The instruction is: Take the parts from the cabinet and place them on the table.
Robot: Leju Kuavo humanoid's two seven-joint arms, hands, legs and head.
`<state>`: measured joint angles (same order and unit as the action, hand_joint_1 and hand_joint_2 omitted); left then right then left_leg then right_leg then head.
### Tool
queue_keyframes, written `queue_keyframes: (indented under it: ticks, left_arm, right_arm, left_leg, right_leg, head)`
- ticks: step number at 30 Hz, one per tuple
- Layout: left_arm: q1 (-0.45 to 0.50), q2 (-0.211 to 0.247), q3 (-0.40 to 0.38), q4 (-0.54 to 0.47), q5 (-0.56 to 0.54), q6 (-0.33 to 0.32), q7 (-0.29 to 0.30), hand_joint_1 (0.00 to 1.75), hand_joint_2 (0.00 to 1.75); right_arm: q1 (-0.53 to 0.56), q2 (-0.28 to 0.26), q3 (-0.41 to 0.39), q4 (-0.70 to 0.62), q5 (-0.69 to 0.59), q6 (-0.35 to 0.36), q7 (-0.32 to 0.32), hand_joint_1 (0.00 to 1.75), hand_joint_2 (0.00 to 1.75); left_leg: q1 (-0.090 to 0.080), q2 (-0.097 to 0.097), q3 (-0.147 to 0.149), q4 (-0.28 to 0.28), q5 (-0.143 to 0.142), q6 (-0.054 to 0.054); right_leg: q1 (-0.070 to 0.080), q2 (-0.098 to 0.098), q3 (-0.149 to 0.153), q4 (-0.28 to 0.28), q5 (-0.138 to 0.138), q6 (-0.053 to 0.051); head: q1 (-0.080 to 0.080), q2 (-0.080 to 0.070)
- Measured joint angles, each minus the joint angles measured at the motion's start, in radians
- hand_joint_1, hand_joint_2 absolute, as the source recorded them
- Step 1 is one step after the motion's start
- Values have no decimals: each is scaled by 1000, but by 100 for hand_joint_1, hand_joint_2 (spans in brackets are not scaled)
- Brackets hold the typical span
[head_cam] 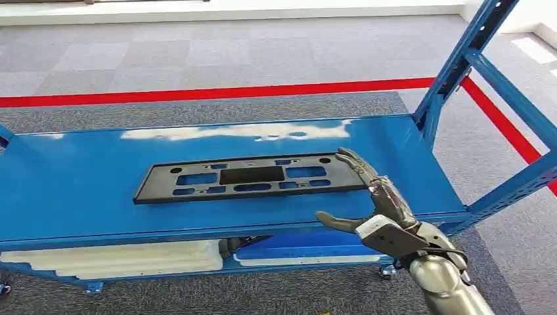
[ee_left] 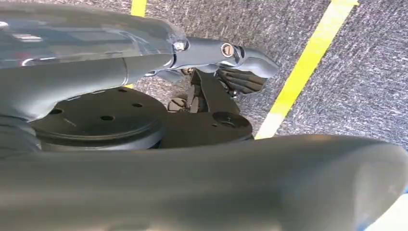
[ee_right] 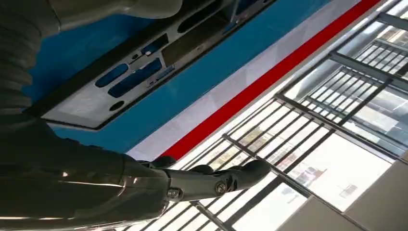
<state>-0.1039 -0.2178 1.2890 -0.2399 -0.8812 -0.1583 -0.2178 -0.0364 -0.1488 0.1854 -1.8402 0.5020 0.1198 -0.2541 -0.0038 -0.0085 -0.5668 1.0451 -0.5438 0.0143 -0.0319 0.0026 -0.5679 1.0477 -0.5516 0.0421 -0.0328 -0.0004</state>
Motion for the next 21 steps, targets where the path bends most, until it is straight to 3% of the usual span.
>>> queue_keyframes:
  ticks: [21]
  left_arm:
    - [0,0,0,0,0,0,0,0,0]
  right_arm:
    - [0,0,0,0,0,0,0,0,175]
  left_leg:
    - [0,0,0,0,0,0]
  right_leg:
    - [0,0,0,0,0,0]
  head:
    - [0,0]
